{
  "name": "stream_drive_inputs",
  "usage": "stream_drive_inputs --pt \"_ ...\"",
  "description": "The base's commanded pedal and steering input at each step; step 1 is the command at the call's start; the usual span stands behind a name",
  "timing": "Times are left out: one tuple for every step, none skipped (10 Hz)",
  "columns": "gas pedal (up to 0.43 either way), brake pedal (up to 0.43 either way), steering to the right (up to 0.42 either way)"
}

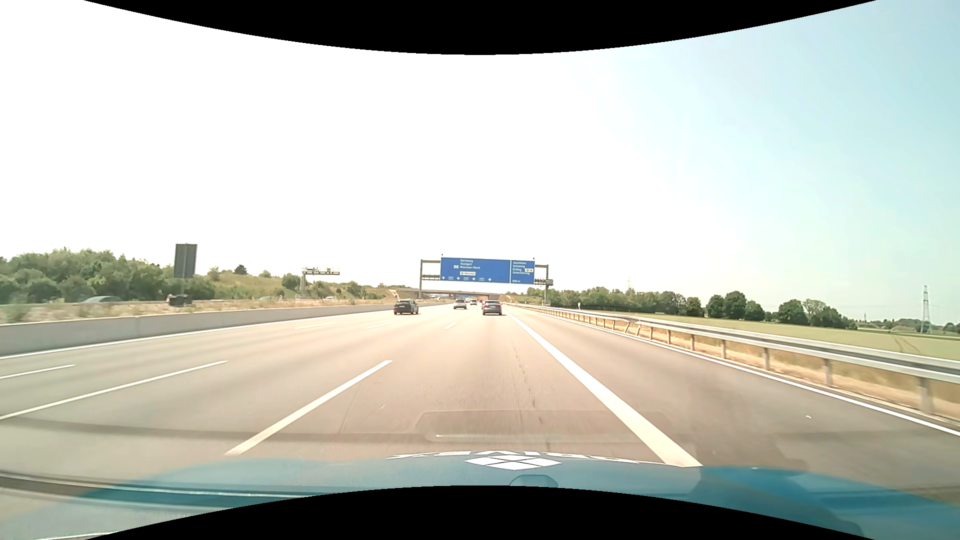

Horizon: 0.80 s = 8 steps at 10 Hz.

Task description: Follow the waypoints while adhering to traffic rules and regulations

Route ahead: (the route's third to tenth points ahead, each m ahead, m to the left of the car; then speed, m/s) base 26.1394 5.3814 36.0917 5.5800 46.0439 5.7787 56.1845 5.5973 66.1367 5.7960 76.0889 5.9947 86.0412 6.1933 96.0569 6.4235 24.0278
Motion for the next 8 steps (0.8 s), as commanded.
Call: stream_drive_inputs --pt "0.228 0.000 -0.001" --pt "0.228 0.000 -0.001" --pt "0.228 0.000 -0.001" --pt "0.228 0.000 -0.001" --pt "0.228 0.000 -0.001" --pt "0.228 0.000 -0.001" --pt "0.228 0.000 -0.001" --pt "0.228 0.000 -0.001"
